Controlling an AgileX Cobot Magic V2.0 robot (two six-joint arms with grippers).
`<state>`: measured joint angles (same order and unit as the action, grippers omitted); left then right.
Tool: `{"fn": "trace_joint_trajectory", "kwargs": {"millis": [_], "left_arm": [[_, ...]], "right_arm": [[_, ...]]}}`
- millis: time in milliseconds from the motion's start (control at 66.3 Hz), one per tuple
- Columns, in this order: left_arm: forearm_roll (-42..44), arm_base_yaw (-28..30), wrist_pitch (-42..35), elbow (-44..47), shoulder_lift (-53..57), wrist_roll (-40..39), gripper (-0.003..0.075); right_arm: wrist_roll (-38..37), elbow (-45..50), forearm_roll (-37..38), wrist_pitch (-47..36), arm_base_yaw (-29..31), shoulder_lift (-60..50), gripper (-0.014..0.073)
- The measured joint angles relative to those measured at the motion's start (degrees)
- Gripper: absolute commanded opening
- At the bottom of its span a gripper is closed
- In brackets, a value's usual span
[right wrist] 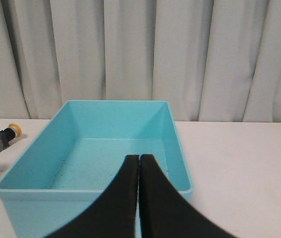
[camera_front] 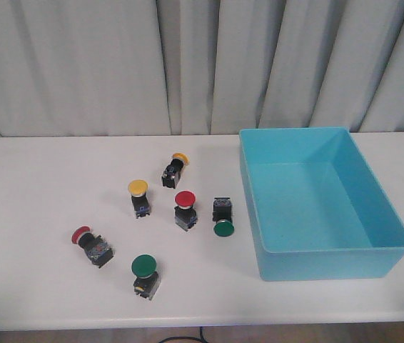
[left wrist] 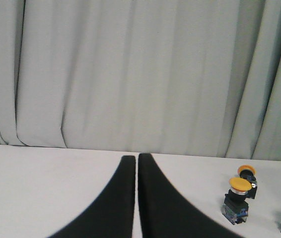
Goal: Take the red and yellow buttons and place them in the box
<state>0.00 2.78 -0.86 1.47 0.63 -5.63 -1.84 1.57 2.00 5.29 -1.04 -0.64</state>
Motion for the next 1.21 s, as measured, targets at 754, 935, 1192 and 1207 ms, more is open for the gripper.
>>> {"fn": "trace_joint_trajectory", "kwargs": {"millis": [754,935,1192,1207], "left_arm": [[0.0,0.0,0.0,0.0,0.0,0.0,-0.0006],[0.0,0.0,-2.2,0.0,0.0,0.0,-0.0006],[0.0,0.0,-3.4,-10.2,-1.0,0.0,-0.0006],[0.0,0.0,-3.3,-11.2,-1.6,0.0,-0.0006]], "right_arm": [[0.0,0.0,0.0,0.0,0.0,0.0,-0.0004],[0.0,0.0,0.0,-1.8,0.0,0.0,-0.0004],[1.3,-12.5,0.0,4.7,0.0,0.5,-0.0004],[1.3,-13.5,0.1,5.3,0.0,0.8,-0.0004]]}}
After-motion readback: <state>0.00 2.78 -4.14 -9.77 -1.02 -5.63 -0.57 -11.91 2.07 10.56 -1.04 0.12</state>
